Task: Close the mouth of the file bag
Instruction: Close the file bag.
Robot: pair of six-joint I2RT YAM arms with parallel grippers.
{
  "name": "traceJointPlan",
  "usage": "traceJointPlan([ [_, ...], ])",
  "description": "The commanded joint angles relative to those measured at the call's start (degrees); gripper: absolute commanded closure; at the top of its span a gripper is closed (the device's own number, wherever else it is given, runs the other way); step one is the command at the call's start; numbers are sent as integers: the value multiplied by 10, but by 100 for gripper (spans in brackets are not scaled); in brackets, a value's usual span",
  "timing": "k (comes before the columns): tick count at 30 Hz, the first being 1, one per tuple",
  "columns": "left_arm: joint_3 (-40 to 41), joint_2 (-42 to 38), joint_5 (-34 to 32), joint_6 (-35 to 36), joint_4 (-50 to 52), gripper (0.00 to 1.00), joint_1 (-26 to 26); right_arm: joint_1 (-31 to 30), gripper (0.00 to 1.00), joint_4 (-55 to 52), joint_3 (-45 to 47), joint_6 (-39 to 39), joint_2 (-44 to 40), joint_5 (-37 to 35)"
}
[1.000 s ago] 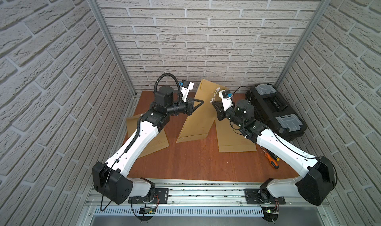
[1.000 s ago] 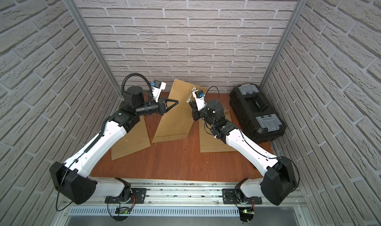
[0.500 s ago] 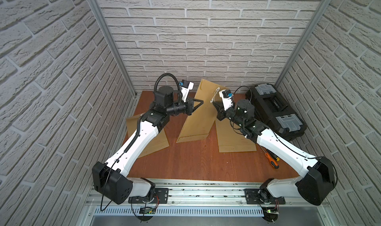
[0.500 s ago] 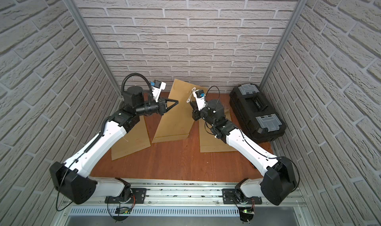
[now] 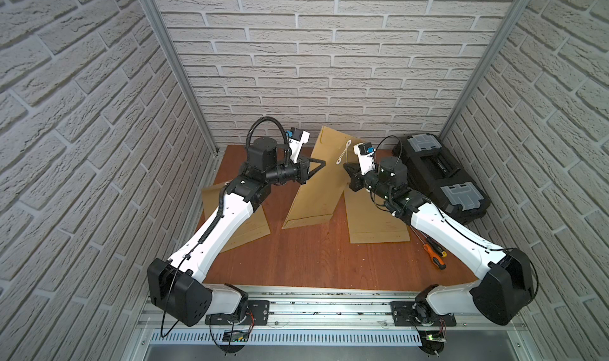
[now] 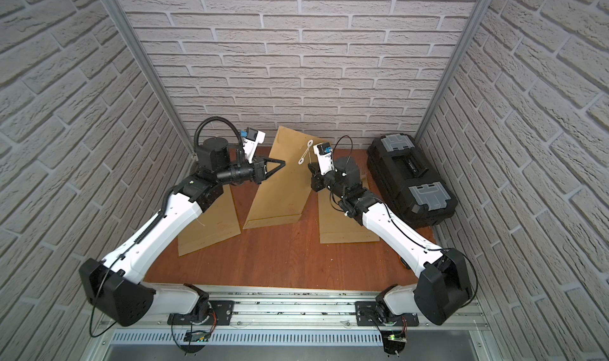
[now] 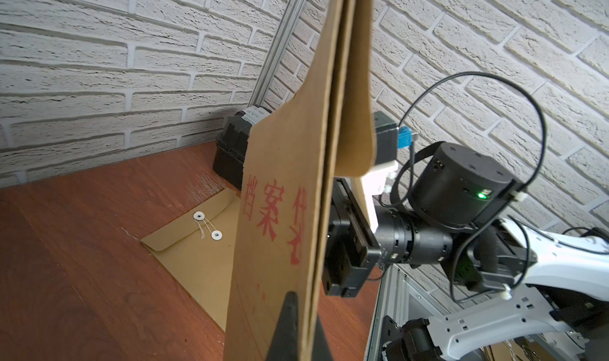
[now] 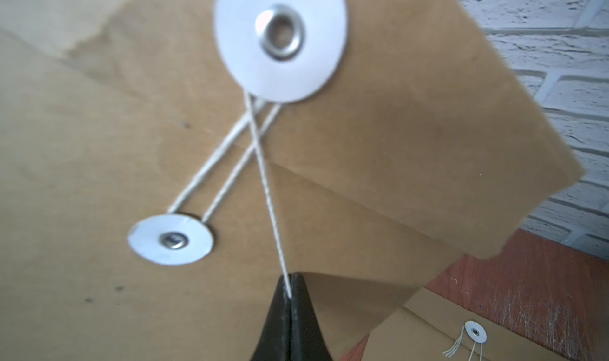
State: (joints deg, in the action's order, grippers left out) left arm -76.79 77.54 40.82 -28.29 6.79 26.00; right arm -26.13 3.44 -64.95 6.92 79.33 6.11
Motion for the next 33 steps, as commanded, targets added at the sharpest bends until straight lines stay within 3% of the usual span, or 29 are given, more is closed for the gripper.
traceJointPlan([
  [1,-14,-5,25,-6,-48,100,-3,8,98,1,-27,13,7,10],
  [16,8,-18,38,-15,-59,100,-29,58,98,-118,-79,-4,-16,23],
  [25,25,-20,41,12,-38,100,-38,72,98,-265,-187,-46,0,30],
  [33,30,-14,60,19,-37,100,-42,91,98,-397,-308,-55,64,49],
])
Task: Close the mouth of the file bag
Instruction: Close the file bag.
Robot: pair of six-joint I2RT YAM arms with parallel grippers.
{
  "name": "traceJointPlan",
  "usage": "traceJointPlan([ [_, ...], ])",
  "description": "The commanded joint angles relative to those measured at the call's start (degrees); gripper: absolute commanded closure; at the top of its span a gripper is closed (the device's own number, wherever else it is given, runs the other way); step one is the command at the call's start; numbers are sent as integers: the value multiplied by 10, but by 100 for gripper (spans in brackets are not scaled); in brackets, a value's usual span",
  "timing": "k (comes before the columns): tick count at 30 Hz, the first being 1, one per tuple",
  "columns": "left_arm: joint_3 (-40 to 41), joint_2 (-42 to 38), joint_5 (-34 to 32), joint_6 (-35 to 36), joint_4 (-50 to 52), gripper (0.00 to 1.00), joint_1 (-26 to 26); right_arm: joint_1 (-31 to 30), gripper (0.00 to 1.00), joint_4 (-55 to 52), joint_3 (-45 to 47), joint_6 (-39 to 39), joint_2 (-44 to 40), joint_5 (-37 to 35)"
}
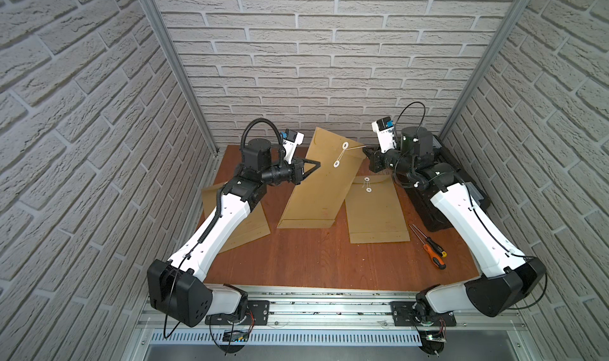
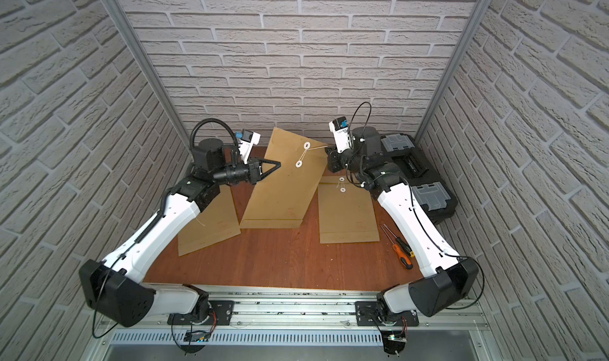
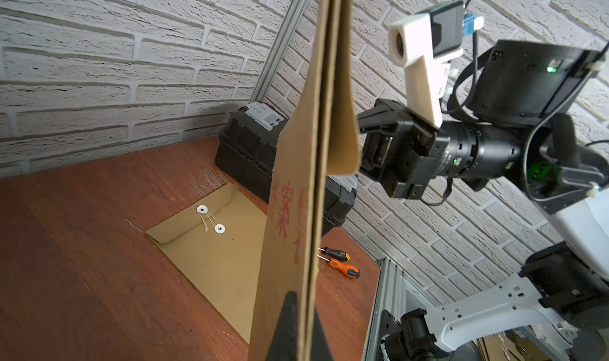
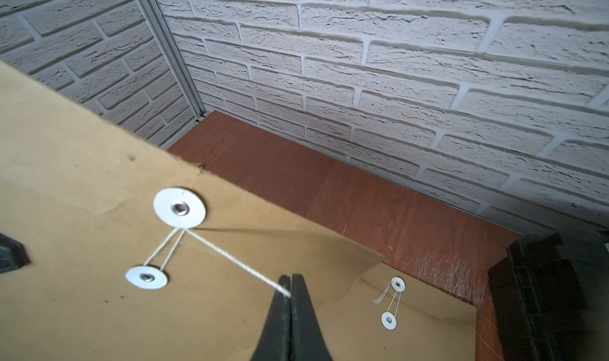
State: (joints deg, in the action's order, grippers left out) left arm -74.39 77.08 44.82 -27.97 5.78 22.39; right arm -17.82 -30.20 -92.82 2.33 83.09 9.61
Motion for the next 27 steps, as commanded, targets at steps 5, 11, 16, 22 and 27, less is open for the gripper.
traceJointPlan([
  [5,14,-8,32,16,-28,100,-4,13,98,-106,-102,0,71,19],
  [11,25,-5,35,23,-21,100,-1,12,98,-137,-169,4,107,28],
  [16,21,1,26,40,-1,100,5,9,98,-161,-206,6,123,30],
  [22,13,11,4,68,30,100,14,-4,97,-185,-239,7,134,11],
  [27,5,13,-17,88,54,100,19,-24,97,-224,-273,-7,149,-20],
])
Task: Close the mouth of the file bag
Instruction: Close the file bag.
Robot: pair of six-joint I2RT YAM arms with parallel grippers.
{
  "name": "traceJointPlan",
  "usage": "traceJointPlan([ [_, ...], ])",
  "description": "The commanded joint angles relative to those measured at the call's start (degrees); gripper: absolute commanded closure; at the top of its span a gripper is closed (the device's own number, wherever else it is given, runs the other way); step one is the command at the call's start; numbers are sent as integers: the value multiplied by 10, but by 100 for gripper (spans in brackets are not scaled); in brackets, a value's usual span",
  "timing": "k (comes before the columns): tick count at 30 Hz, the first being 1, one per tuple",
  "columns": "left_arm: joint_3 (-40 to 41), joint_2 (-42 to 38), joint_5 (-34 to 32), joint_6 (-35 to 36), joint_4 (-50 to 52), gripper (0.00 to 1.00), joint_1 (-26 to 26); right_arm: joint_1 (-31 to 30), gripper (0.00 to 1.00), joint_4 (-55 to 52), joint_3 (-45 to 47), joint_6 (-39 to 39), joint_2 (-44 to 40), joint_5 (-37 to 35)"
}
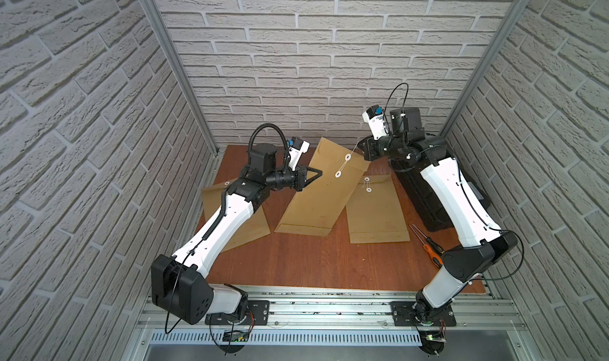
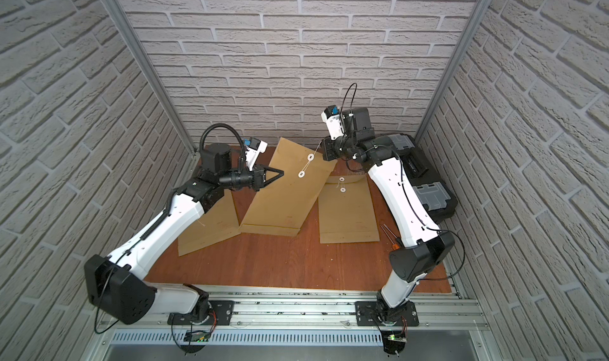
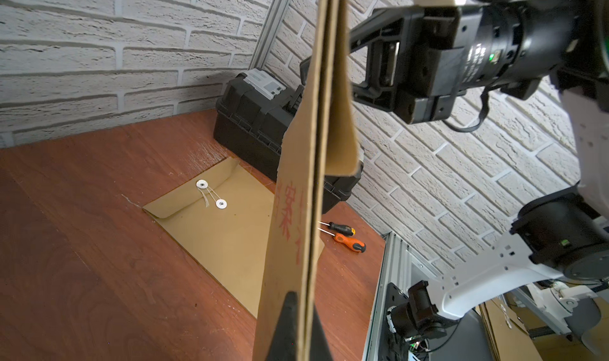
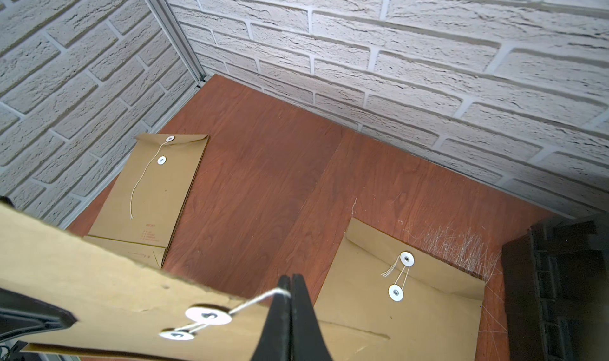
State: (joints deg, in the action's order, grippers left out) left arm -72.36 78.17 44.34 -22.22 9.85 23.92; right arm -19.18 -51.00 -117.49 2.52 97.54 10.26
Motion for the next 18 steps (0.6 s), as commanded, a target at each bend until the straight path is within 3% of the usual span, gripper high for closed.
traceJointPlan([
  [1,-16,1,-19,35,19,100,5,-16,98,-30,-37,-17,9,-41],
  [8,-22,-4,-49,61,48,100,6,-29,98,-136,-77,-67,29,-124],
  [18,-25,-1,-60,69,52,100,14,-27,98,-129,-75,-37,35,23],
])
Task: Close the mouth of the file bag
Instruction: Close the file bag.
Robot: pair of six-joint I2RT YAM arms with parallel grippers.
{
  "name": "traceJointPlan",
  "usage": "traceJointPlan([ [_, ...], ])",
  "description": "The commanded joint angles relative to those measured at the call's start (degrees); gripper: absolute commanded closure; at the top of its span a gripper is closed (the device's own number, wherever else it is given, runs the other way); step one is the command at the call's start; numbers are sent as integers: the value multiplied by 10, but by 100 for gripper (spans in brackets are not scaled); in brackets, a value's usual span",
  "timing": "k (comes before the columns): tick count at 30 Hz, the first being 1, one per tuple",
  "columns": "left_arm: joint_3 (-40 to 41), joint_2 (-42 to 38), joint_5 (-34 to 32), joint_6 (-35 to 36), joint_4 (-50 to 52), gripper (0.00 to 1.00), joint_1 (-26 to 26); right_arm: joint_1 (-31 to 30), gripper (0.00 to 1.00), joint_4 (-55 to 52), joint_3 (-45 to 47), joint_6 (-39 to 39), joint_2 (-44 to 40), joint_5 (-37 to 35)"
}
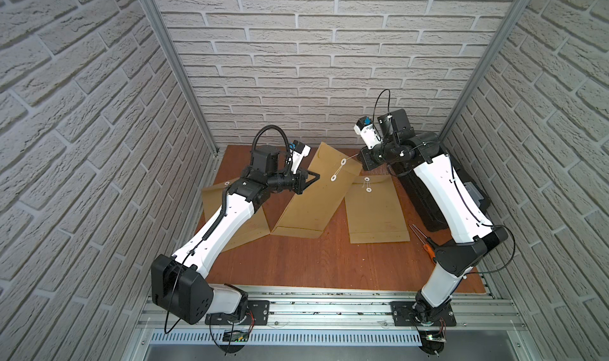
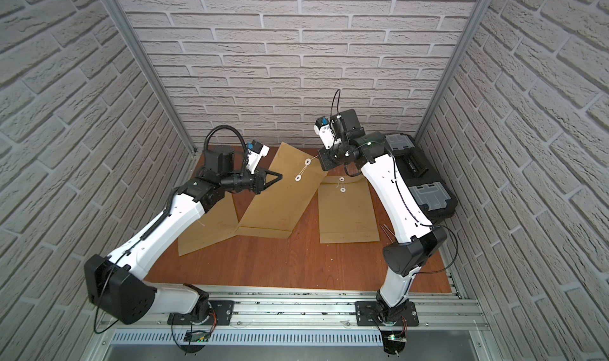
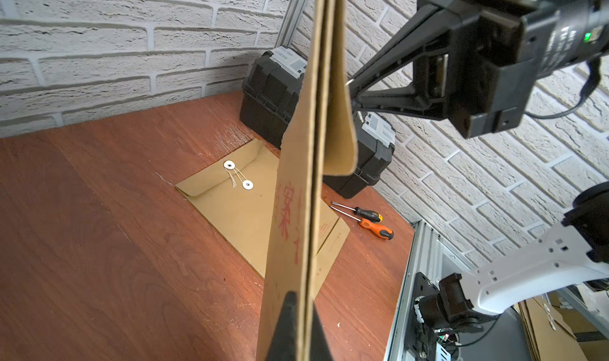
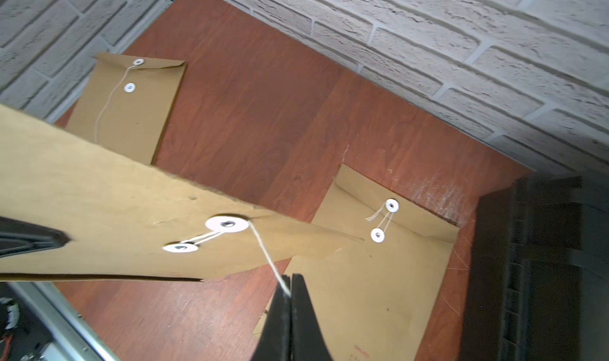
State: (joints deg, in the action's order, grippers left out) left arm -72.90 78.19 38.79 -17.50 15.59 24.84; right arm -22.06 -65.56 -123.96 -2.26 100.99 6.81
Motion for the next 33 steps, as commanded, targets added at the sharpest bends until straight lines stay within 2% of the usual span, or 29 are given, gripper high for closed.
traceJointPlan([
  [1,-21,-1,-6,25,-1,100,6,3,98,25,-10,18,1,67],
  [5,-21,-1,-11,32,8,100,12,7,98,48,-16,38,7,91],
  [17,-26,5,-7,26,-1,100,25,0,98,70,-21,63,21,81],
  [33,-29,10,-9,10,-22,100,24,-19,98,142,67,93,-6,148],
])
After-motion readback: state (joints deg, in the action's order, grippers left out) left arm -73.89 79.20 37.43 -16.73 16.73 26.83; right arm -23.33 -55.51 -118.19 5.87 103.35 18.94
